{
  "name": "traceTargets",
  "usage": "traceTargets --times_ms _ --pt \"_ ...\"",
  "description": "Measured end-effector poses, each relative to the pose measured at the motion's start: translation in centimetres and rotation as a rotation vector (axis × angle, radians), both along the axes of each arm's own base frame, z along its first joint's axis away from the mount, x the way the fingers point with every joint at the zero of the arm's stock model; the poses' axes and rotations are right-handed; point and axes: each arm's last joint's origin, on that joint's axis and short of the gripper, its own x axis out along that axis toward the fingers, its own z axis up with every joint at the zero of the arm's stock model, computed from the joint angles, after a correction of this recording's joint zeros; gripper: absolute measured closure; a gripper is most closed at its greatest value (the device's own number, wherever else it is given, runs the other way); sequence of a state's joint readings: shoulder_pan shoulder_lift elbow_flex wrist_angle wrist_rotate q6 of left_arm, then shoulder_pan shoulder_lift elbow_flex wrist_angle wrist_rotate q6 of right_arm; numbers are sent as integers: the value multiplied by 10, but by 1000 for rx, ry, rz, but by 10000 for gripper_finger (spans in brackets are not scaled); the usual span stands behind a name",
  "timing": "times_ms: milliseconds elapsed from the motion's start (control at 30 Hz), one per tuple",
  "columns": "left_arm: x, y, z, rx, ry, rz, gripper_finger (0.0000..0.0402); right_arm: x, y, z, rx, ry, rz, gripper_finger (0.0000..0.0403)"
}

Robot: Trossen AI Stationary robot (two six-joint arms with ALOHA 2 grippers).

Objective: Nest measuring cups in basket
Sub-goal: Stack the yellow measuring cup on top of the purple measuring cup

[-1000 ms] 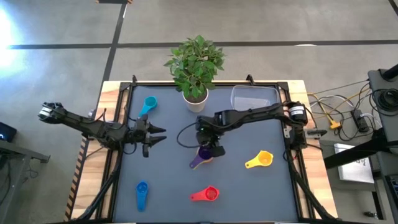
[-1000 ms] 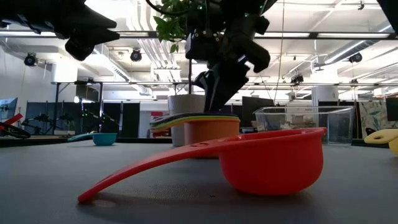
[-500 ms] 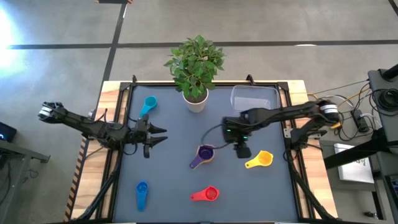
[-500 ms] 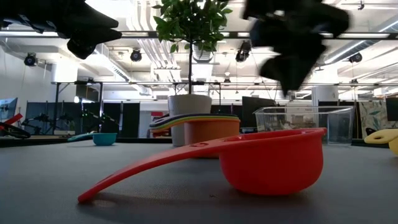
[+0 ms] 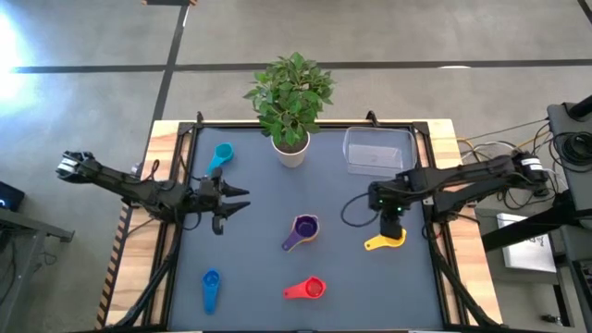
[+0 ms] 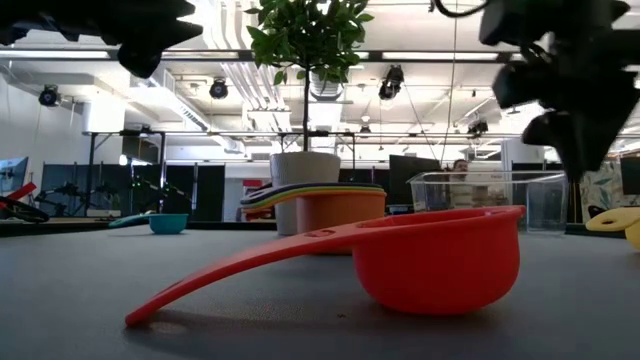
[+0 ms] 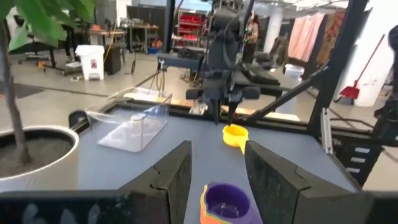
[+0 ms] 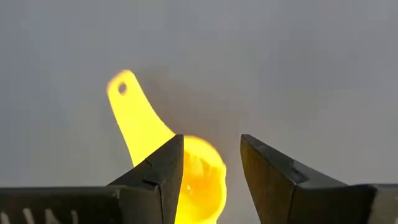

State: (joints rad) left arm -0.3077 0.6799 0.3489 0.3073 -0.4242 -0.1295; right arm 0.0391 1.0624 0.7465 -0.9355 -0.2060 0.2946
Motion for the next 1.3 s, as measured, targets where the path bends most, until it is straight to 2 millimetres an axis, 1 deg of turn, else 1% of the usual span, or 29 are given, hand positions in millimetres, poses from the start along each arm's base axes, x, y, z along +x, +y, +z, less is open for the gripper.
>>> traceTargets --times_ms 133,367,600,733,833,900,933,1033,1100,1200,1300 --pt "2 -1 -1 11 9 -7 270 -9 2 -10 -1 82 -30 255" --pt "5 -2 -4 25 29 -8 270 -14 3 -21 1 171 -31 255" --pt "6 -2 -5 38 31 -7 270 -23 3 -39 10 264 -77 262" --pt "7 -2 -5 47 30 -6 270 -25 3 -45 5 263 -76 288" --pt "7 -2 -5 47 29 -5 270 -24 3 -44 3 252 -62 335" --pt "7 -2 -5 47 28 -5 270 -22 3 -41 0 234 -42 377" --pt "7 -2 -4 48 24 -5 270 -20 3 -38 -1 215 -30 384" --pt "7 -2 -5 49 25 -5 270 -7 4 -26 -3 118 1 393" --pt "7 -2 -4 49 25 -5 270 4 4 -12 -14 22 39 394" --pt "7 -2 -5 53 26 -4 270 27 2 14 -71 -148 98 394" --pt "7 -1 -4 52 26 2 270 55 -2 39 -140 -307 162 394"
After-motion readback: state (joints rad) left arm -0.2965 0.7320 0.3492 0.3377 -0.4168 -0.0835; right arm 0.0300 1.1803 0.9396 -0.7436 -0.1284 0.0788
